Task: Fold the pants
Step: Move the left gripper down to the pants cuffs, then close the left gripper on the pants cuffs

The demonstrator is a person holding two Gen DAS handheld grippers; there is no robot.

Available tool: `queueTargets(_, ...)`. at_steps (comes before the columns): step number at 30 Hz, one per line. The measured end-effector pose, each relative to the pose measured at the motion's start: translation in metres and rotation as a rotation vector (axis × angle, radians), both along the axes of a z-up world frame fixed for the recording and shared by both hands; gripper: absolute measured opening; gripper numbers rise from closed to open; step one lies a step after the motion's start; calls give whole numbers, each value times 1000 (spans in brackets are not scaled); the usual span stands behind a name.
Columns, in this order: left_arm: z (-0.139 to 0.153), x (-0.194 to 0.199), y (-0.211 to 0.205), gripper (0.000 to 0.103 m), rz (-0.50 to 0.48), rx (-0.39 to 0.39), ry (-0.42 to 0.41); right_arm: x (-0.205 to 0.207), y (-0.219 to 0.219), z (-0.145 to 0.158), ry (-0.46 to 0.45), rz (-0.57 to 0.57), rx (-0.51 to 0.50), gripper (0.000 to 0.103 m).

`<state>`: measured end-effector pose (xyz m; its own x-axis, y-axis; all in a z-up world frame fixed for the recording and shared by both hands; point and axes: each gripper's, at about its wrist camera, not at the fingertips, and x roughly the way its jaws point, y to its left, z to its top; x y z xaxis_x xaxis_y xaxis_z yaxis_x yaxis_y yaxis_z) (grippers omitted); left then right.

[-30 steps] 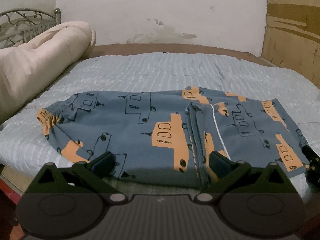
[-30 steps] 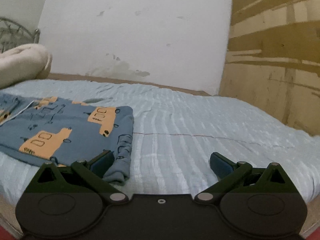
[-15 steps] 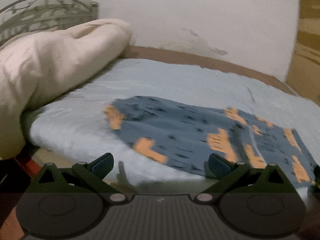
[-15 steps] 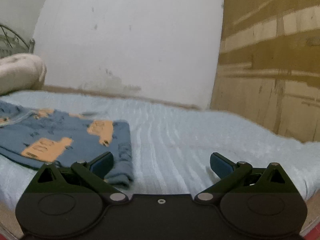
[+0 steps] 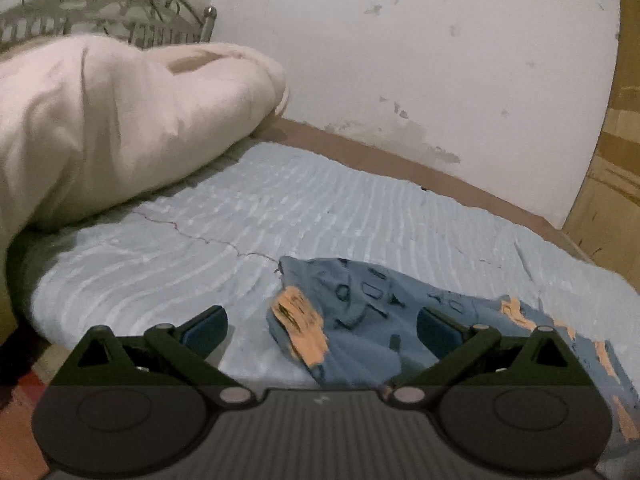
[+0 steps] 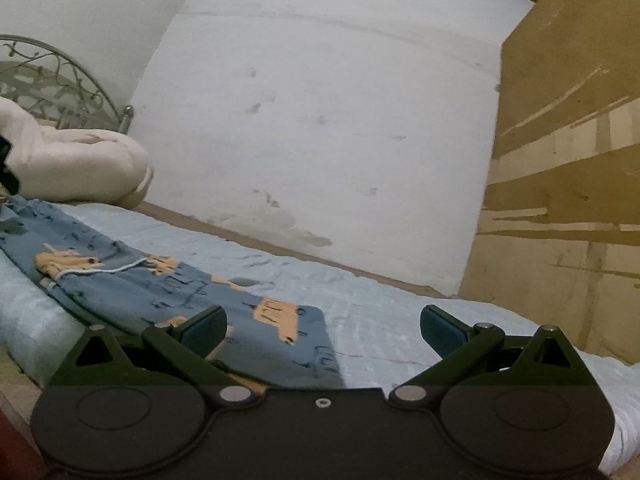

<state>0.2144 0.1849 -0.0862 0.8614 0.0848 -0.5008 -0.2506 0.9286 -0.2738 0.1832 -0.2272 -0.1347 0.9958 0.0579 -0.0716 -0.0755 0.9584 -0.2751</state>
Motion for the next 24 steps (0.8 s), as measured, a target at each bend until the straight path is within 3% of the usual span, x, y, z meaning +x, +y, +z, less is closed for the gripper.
queueTargets(2, -7, 8, 11, 101, 12, -53, 12, 1, 8, 6, 15, 23, 14, 102)
queueTargets(6, -19, 14, 29, 88, 50, -153, 30, 9, 30, 15, 66, 78, 63, 102)
queueTargets(14, -23, 9, 39, 67, 52, -192, 17, 34, 74, 23, 143, 201, 81, 102)
queueTargets(16, -22, 10, 37, 62, 42, -193, 24, 41, 82, 23, 167, 201, 82, 102)
queueTargets(20, -19, 16, 25, 43, 16, -156, 39, 54, 92, 17, 227, 198, 69, 102)
queueTargets(24, -14, 20, 4, 39, 53, -35, 69, 65, 98, 6, 275, 196, 84, 102)
